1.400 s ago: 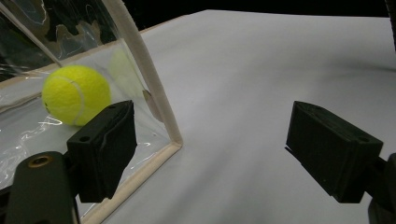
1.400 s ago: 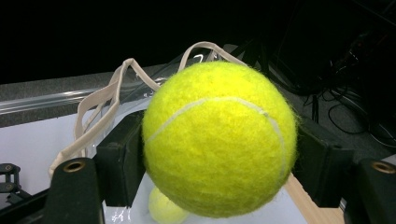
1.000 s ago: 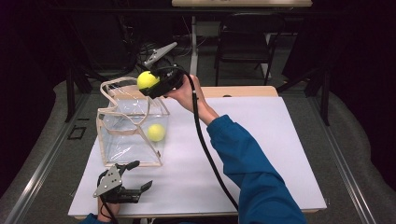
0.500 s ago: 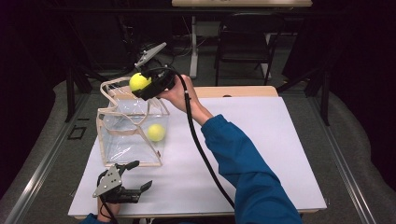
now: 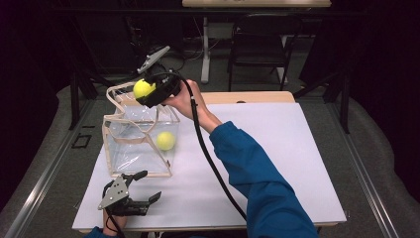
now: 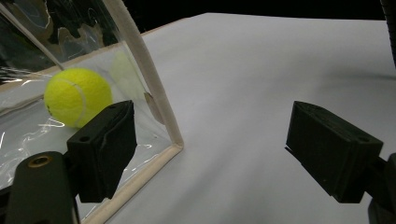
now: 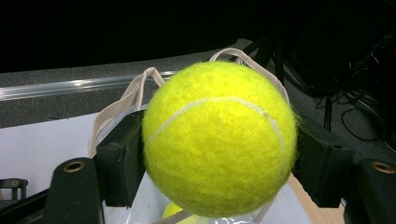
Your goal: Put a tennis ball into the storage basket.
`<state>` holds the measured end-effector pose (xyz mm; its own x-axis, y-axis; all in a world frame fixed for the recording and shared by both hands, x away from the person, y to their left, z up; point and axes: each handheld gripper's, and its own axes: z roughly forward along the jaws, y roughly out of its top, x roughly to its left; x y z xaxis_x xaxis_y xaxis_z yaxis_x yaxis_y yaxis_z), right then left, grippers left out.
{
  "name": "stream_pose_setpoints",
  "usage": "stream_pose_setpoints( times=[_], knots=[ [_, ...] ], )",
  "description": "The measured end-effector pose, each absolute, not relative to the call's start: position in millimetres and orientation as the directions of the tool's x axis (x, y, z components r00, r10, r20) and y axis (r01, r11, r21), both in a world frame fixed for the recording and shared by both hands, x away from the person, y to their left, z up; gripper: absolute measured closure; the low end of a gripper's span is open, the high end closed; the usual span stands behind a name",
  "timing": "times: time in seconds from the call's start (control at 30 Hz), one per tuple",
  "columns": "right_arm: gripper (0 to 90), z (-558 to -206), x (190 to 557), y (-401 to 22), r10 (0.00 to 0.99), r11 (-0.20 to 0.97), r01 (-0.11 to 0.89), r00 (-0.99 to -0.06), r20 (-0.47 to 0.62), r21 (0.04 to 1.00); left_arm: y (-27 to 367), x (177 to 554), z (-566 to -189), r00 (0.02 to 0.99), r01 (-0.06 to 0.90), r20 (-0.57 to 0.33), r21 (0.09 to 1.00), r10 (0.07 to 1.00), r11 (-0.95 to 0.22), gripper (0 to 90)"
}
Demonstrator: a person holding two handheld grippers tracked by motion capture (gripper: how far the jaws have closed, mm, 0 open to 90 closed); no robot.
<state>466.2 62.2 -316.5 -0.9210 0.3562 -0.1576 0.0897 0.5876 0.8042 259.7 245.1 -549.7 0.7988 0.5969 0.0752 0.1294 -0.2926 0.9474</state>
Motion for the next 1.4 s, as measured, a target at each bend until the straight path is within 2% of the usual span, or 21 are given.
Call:
stream_pose_setpoints(
  times=[1.4],
  knots=[
    [26.6,-341,471,95,0.335,0.693,0.113,-0.925,-0.179,0.712,243,259,-548,0.798,0.126,0.079,0.948,0.598,-0.293,16.2]
  ],
)
